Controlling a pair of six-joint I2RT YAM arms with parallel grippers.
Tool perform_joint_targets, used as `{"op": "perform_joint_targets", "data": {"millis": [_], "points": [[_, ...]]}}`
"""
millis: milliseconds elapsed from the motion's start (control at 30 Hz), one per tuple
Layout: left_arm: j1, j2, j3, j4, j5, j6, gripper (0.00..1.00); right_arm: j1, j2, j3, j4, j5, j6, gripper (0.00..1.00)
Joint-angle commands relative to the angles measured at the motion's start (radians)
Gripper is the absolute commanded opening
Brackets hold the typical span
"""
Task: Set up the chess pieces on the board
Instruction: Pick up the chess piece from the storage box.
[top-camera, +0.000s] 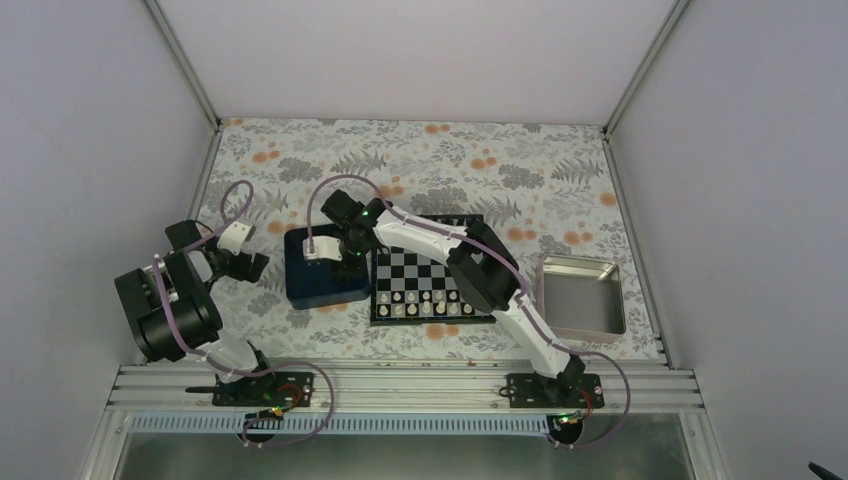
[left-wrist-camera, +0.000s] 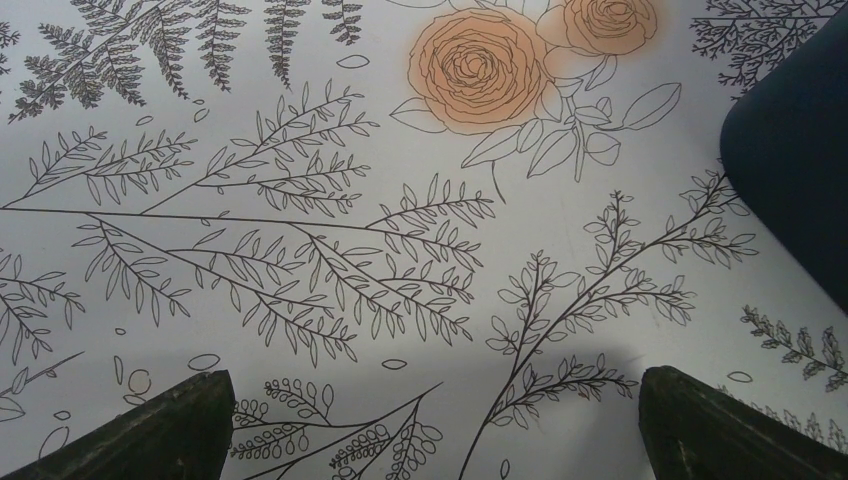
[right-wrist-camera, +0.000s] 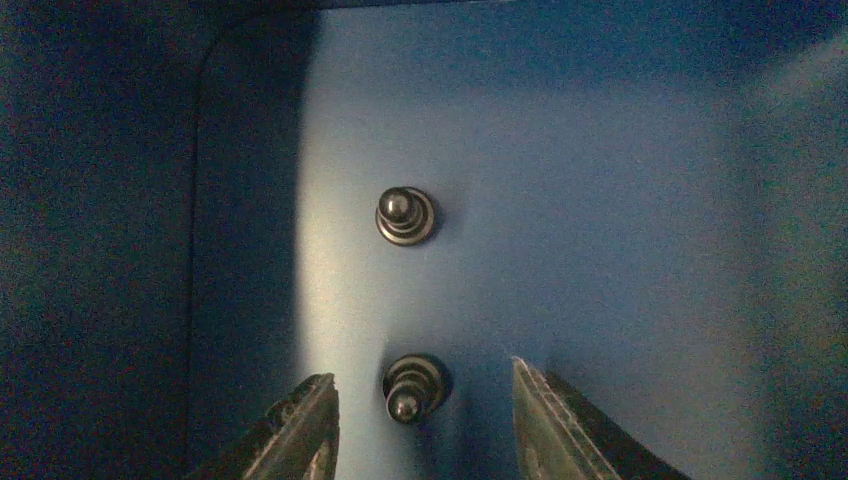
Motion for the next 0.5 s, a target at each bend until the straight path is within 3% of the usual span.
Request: {"op": "perform_joint_targets", "data": {"millis": [0, 333, 467], "points": [[0.003, 0.024, -0.002, -0.017, -0.010, 0.029, 1.00, 0.012, 0.025, -0.012, 0.038, -0.013, 0.004, 0.42], [0.003, 0.041, 0.002, -0.021, 0.000, 0.034, 1.00, 0.013, 0.015, -0.043, 0.074, 0.008, 0.014, 0.13], [0.002, 0.040, 0.002, -0.022, 0.000, 0.032, 1.00, 0.011, -0.029, -0.067, 0.091, 0.024, 0.018, 0.06]]}}
